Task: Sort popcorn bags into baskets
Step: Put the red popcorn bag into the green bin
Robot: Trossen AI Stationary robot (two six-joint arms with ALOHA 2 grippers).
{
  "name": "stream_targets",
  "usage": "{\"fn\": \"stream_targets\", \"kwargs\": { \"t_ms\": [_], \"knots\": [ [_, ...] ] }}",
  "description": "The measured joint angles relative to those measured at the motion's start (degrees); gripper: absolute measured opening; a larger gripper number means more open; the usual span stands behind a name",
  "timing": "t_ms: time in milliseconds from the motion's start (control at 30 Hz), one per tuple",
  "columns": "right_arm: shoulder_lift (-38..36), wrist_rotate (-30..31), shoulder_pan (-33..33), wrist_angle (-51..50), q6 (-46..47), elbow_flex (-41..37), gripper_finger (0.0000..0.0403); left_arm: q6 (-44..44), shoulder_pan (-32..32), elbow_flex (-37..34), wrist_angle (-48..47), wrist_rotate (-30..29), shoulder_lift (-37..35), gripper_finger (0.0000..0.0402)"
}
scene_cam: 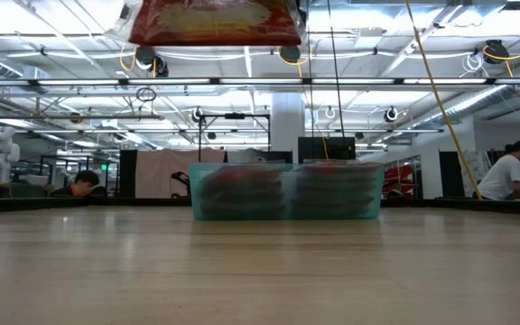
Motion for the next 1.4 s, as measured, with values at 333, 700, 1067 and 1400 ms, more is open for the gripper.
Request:
{"fn": "stream_targets", "kwargs": {
  "t_ms": [333,700,1067,1400],
  "knots": [
    [5.29,0.59,2.77,1.19,-5.12,0.15,0.012,1.19,-0.81,0.0,-0.38,-0.43,0.0,0.002],
    [3.81,0.51,1.3,-5.06,-8.14,0.12,0.0027,-5.06,0.71,-0.07,-1.73,-4.61,-1.87,0.0095],
    [-5.05,0.89,-8.18,-14.39,-12.22,-1.78,0.0019,-15.35,8.47,0.02,-4.17,-17.62,-10.43,0.0241],
    [-21.1,0.76,-15.86,13.38,2.41,-23.52,0.0015,-20.73,5.09,0.0,14.26,-34.98,-12.72,0.0243]
  ]
}}
